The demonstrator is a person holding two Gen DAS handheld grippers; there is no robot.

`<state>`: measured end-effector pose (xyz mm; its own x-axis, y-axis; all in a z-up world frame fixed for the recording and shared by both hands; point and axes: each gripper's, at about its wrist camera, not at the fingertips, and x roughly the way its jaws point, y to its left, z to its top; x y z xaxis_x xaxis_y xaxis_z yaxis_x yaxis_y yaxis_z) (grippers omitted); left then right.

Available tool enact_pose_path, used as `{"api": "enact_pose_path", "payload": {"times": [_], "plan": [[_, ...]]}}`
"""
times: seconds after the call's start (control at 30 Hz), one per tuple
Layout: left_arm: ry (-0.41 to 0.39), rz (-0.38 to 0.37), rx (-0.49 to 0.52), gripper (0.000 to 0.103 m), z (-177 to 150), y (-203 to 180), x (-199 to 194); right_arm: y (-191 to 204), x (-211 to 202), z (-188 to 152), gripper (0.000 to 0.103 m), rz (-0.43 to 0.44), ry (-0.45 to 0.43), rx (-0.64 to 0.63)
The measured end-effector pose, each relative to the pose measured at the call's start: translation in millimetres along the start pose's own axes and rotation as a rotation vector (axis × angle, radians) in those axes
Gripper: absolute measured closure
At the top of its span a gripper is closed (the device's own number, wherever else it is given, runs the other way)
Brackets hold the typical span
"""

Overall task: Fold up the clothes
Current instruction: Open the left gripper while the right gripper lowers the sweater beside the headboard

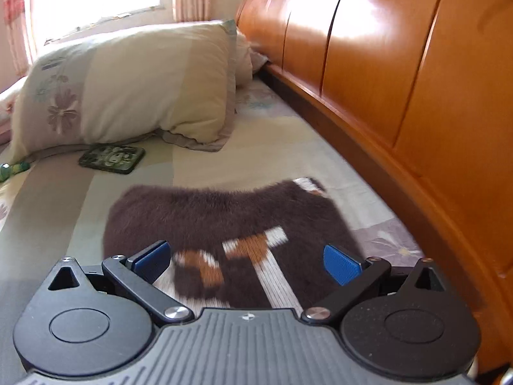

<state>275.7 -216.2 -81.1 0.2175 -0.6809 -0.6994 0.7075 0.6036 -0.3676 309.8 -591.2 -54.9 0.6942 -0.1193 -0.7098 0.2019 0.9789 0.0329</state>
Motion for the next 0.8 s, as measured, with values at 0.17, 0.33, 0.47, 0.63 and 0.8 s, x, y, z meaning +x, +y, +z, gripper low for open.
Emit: {"api": "enact_pose_path", "payload": {"times": [0.17,0.33,0.47,0.63,0.8], "plan": [[0.000,0.006,-0.007,0.001,-7,4,-6,7,30,-9,0.000,0.019,0.032,0.029],[-0.036,0.026,-0.032,0.001,-7,9,-9,28,13,4,0.000,0.060,-0.016,0.012],[-0.029,0.034,-0.055,0.001,-10,12,-7,64,35,6,0.000,0.043,0.010,-0.127],[-0.024,0.041,-0.042,0.001,-12,11,-13,62,41,6,0.000,0.063,0.047,-0.098],[-0.045,0.068,-0.008,0.001,-15,9,-19,29,-13,-4,0.000,0.091,-0.044,-0.100]]}}
